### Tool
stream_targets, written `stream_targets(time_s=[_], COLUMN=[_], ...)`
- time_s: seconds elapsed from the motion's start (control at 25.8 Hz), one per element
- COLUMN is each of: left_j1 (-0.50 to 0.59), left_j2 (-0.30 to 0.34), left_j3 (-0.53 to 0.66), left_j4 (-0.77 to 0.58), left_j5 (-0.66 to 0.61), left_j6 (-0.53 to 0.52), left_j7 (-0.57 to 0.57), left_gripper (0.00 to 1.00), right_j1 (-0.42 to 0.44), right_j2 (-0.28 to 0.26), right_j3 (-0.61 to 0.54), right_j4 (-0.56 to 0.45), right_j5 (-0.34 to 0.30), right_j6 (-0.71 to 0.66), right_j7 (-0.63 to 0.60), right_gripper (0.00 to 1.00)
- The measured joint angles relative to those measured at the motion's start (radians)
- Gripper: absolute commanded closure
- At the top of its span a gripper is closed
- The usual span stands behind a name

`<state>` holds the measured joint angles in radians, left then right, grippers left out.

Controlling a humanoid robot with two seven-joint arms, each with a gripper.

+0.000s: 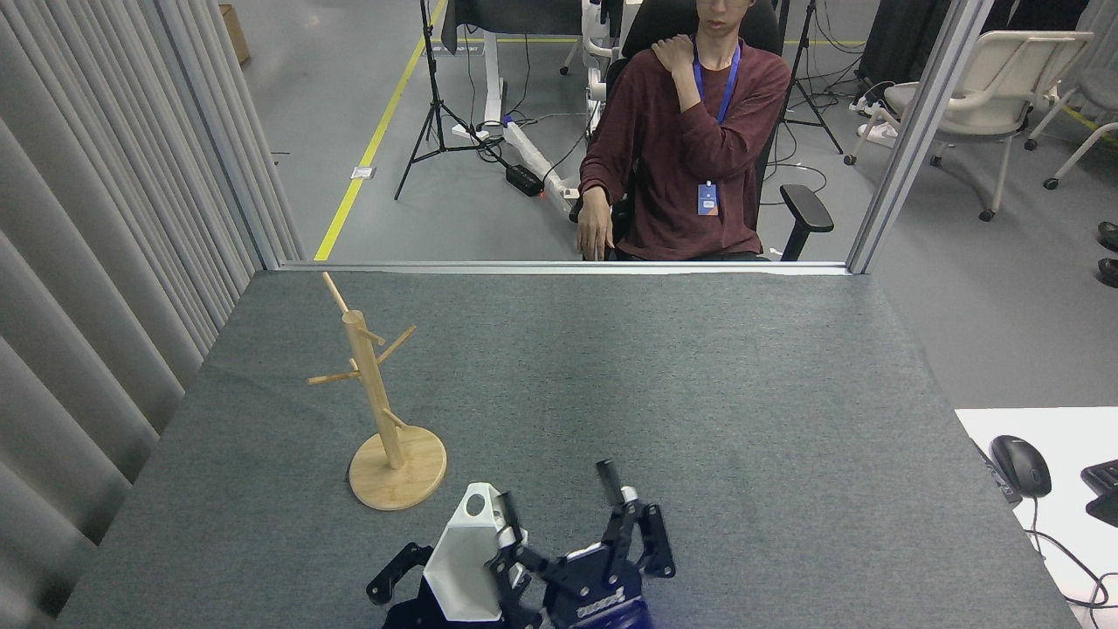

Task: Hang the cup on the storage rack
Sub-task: 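Move the cup with the left gripper beside the wooden rack, then raise the cup with the left gripper toward a rack branch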

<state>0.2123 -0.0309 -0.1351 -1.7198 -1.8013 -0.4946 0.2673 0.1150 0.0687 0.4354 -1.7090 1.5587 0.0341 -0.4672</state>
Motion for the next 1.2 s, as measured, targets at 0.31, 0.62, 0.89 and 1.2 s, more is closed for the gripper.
stream_targets(time_s=[0.31,0.62,0.89,1.2], left_j1=[0.008,-0.034,-0.176,-0.293], left_j2=[0.001,0.000,-0.044,-0.078], left_j3=[0.177,0.414,0.459,0.461], left_j4=[-0.004,-0.003,0.042,0.151], left_j5=[-0.027,-0.208,-0.533,-0.707], left_j6=[0.031,0.096,0.132,0.174], left_j7=[0.000,0.004,0.014,0.014], left_gripper=[0.71,0.72,0.72,0.72], right_j1=[-0.036,0.113,0.135,0.137], right_j2=[-0.094,-0.220,-0.198,-0.198], right_j3=[-0.373,-0.375,-0.373,-0.373], right_j4=[0.112,0.150,0.152,0.152], right_j5=[-0.159,-0.003,0.008,0.009], right_j6=[0.028,-0.025,-0.026,-0.026], right_j7=[0.140,0.160,0.149,0.149], right_gripper=[0.02,0.02,0.02,0.02])
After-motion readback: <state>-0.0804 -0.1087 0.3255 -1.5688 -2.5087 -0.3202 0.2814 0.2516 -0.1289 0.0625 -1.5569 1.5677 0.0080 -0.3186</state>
